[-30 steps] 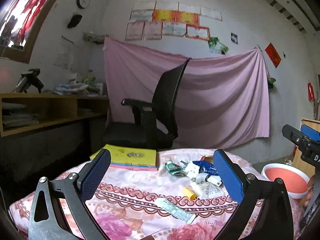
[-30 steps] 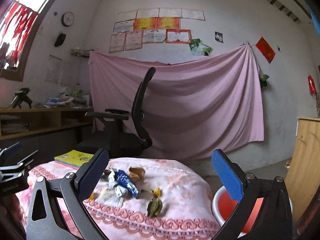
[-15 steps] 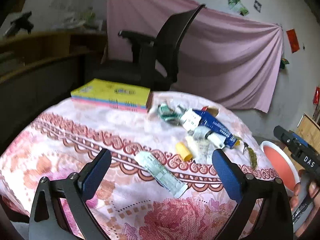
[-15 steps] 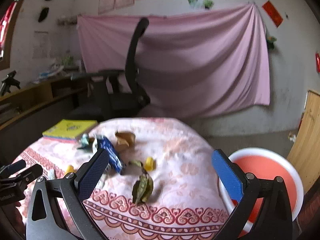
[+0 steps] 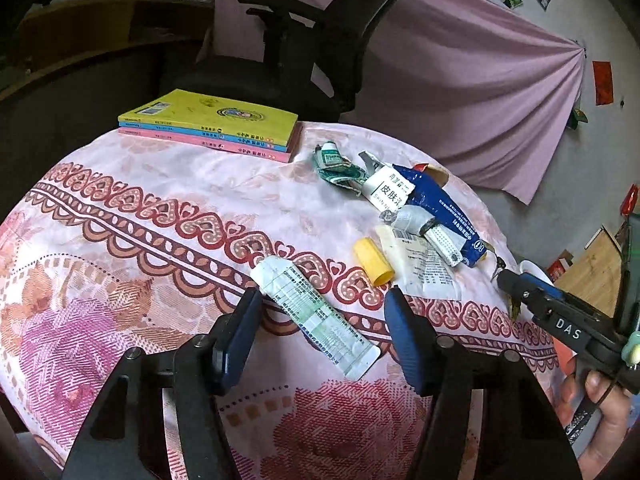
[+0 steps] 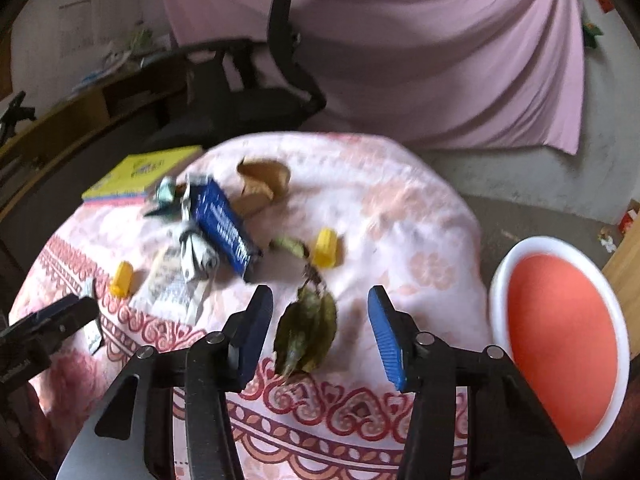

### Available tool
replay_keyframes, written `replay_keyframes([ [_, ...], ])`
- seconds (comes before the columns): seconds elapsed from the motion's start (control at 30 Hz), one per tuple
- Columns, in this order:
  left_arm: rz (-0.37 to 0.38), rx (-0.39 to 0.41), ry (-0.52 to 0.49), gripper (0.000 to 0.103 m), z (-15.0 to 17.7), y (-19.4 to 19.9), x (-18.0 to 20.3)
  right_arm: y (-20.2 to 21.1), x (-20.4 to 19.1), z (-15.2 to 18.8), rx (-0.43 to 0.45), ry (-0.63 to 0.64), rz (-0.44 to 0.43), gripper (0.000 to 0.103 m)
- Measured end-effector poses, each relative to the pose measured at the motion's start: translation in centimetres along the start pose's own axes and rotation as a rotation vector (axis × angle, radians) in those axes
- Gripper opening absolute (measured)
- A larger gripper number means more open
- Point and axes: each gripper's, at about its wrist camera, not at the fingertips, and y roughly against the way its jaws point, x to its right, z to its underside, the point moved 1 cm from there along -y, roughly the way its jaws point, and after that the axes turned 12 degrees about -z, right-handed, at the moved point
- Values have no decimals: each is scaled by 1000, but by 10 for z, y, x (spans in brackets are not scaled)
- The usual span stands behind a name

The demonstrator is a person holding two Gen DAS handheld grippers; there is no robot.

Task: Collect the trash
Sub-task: 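Reach the right tool to the dried green leaf and close on it, then carry the leaf with the right tool over the red bin and open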

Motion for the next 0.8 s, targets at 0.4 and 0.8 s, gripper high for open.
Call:
replay_keyframes([
  [0.4,-38,6,-64,19,-1,-10,12,-7,2,2,-32,-25,-40,12],
  [0.8,40,112,-148,2,10,3,22,13,-7,2,77,16,-70,9],
])
